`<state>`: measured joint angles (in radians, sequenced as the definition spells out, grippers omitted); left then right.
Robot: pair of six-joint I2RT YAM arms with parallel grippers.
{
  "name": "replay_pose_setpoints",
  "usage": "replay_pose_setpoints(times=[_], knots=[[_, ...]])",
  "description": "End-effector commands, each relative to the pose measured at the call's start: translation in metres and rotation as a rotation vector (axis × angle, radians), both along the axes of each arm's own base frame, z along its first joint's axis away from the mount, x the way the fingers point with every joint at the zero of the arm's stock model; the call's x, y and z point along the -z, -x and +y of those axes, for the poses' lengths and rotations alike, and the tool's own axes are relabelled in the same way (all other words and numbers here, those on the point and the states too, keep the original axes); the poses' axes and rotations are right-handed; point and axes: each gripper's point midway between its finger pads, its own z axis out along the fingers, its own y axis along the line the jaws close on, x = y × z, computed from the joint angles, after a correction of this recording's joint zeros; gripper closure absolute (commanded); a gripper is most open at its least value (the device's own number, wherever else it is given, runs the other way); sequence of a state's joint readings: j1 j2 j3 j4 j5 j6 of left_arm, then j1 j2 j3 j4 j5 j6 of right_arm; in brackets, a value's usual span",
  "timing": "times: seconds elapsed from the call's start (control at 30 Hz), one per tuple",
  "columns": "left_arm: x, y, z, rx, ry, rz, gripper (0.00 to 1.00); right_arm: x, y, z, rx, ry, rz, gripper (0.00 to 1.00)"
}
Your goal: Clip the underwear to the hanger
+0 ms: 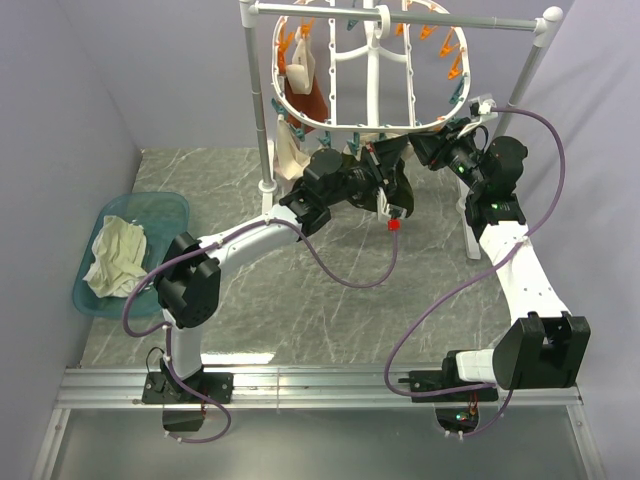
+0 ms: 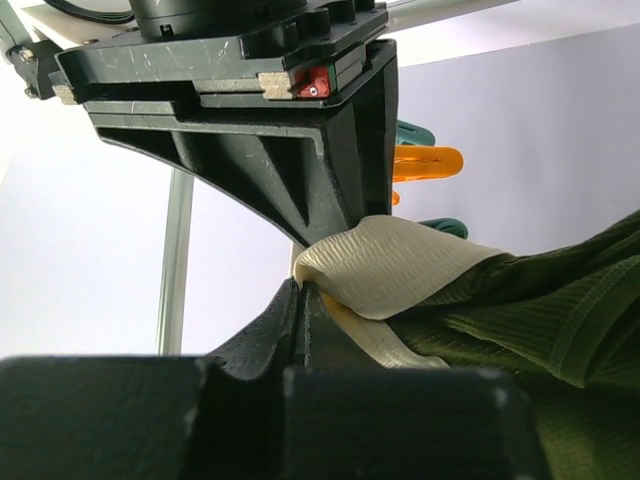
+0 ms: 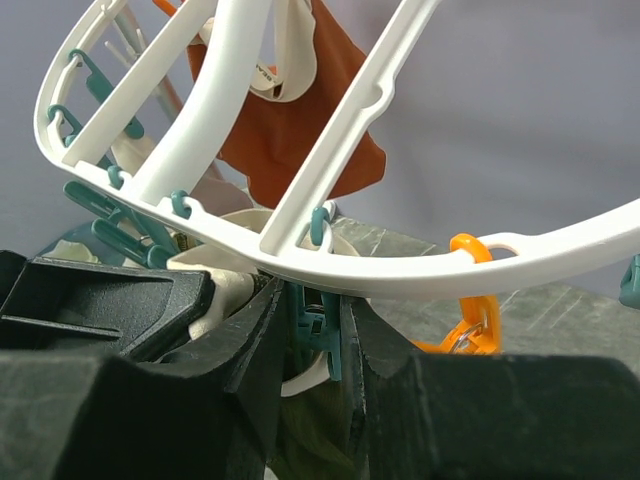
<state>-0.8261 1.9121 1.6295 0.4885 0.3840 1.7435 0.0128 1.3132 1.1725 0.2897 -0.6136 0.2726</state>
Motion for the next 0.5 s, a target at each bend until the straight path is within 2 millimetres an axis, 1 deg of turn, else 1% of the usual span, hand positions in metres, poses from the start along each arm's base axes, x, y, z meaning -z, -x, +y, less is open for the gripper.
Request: replay_pose_setpoints(times=[0.0,0.1,0.13,0.17,0.23,0.4,0.47], knots=[[-0.0254,0.0048,0.0079,0.000,0.047,-0.039,1.00,0.0040,0.0010,0.0064,-0.028,-0.004,0.040,0.83],[-0.0238,0.0034,0.0092,-0.004,0.043,-0.038,0.99,0.0020,0.0013,0.0071,-0.031,-0.010,0.041,0.75],[-0.0237,0.0027,0.0093,-0.004,0.041,-0.038,1.00,0.0013,0.0013,0.0072,-0.032,-0.011,0.041,0.69],[-0.0246,0.0028,0.0098,-0.006,0.042,-0.040,1.00,0.0011,0.0011,0.0073,-0.032,-0.014,0.044,0.67],[-0.0234,0.0019,0.0084,-0.005,0.041,-0.040,1.00,0.0006,0.0008,0.0073,-0.032,-0.015,0.045,0.60],[-0.0243,-0.0013,0.0098,-0.013,0.041,-0.043,0.99,0.0003,0.0014,0.0076,-0.034,-0.017,0.047,0.53],[-0.0234,-0.0025,0.0086,-0.013,0.040,-0.042,1.00,-0.0007,0.0024,0.0086,-0.038,-0.017,0.045,0.52]])
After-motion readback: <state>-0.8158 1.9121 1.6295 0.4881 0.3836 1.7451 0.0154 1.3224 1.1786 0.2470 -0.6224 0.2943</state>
